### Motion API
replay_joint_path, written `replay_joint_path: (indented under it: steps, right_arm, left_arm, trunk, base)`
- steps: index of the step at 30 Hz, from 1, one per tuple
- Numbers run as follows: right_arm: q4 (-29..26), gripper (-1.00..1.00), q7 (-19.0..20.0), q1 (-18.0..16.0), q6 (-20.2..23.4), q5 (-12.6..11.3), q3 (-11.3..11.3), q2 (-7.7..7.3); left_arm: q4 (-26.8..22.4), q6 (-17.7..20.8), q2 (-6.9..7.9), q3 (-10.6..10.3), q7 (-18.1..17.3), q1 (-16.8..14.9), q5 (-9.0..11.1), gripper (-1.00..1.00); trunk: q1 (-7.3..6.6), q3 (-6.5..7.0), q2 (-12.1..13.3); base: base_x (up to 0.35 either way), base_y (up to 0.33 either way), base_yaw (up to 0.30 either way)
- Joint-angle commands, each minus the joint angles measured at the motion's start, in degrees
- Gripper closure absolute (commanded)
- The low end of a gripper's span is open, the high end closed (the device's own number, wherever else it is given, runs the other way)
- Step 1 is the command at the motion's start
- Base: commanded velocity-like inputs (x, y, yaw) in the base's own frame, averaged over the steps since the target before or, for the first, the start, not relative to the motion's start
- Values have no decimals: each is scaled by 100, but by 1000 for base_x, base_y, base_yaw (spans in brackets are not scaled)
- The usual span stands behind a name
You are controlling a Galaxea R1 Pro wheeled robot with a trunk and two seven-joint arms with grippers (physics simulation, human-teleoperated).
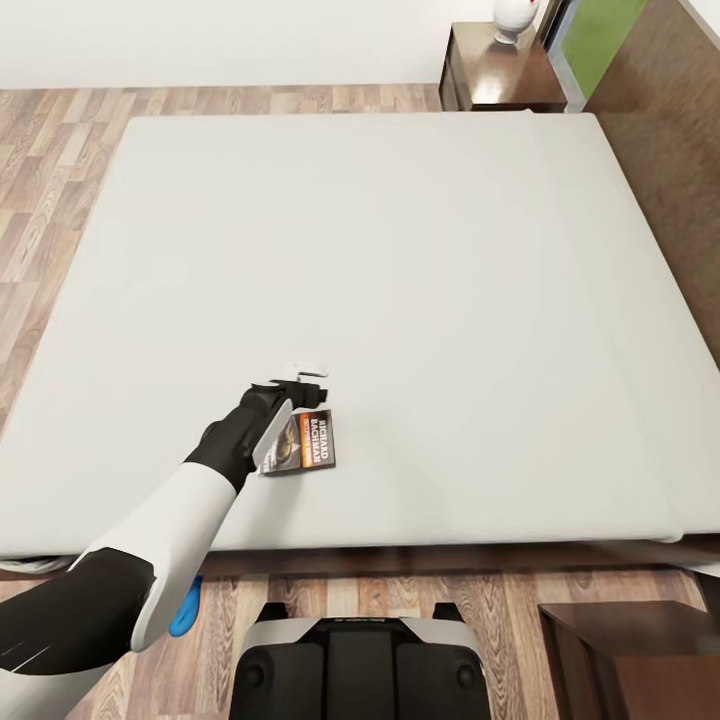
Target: In the bedroom, move the book from the bed onto either nightstand, and place the two sandals side by side next to the bed.
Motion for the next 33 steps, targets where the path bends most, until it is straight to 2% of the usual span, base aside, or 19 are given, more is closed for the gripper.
replay_joint_path:
  steps: [1, 3, 16, 22, 28, 33]
  right_arm:
    - [-7, -100, -15, 3, 27, -25, 44, 0]
    - [-7, -100, -15, 2, 29, -25, 44, -2]
    - [-7, -100, -14, 2, 34, -25, 43, -6]
    - [-7, -100, -14, 2, 35, -25, 43, -6]
    - [-7, -100, -14, 2, 35, -25, 43, -4]
    - [-7, -100, -14, 2, 35, -25, 43, -5]
  left_arm:
    - [-7, 23, -13, -25, 52, -2, 59, -100]
    - [-7, 23, -58, -42, 54, -1, 56, -100]
    - [-4, 17, -152, -268, 244, -1, 59, -100]
    - [0, 15, -157, -293, 263, 0, 60, -100]
    - [1, 15, -159, -302, 269, 0, 60, -100]
    - [1, 14, -156, -303, 271, 0, 60, -100]
  trunk:
    - [24, -21, -46]
    - [68, -57, -126]
    - [68, -57, -126]
    - [68, -57, -126]
    - [200, -165, -367]
    - [200, -165, -367]
  base:
    - [0, 0, 0]
    - [0, 0, 0]
    - [0, 0, 0]
    - [0, 0, 0]
    - [0, 0, 0]
    - [0, 0, 0]
